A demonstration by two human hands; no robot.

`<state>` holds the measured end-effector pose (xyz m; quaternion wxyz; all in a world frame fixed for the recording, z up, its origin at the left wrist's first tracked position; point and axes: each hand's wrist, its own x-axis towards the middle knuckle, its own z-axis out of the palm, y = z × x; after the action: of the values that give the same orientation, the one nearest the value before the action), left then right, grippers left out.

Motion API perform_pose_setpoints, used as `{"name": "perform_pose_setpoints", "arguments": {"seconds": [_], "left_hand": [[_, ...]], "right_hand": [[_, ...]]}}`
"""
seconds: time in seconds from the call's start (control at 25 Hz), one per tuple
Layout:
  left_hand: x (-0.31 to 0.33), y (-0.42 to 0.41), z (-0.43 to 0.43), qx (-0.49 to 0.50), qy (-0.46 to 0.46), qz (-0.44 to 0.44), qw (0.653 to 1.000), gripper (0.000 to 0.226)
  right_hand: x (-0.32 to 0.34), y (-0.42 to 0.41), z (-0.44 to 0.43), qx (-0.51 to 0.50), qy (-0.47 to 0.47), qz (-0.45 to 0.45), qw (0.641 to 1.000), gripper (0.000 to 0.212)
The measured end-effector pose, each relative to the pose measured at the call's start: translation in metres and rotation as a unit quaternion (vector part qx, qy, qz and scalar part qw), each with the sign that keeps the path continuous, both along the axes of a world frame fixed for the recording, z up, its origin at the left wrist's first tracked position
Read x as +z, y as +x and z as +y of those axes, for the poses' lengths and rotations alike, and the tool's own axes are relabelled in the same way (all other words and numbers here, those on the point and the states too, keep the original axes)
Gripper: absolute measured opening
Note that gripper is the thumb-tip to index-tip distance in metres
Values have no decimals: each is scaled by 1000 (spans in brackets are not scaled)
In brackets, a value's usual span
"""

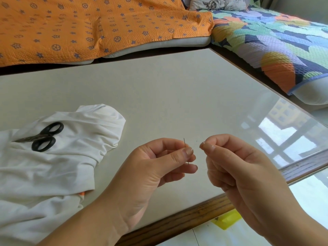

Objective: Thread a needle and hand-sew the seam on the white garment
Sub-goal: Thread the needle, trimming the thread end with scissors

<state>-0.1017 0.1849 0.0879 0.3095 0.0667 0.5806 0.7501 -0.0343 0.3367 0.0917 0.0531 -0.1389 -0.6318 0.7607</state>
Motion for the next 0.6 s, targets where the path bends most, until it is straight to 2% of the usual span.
{"name": "perform_pose_setpoints", "arguments": {"seconds": [0.28,0.6], "left_hand": [[3,-1,-3,25,26,77,996,14],[4,-1,-1,38,40,119,991,18]], "right_hand": [[-2,-2,-2,17,18,-15,1000,13],[0,-2,-5,37,37,-35,998,17]]}}
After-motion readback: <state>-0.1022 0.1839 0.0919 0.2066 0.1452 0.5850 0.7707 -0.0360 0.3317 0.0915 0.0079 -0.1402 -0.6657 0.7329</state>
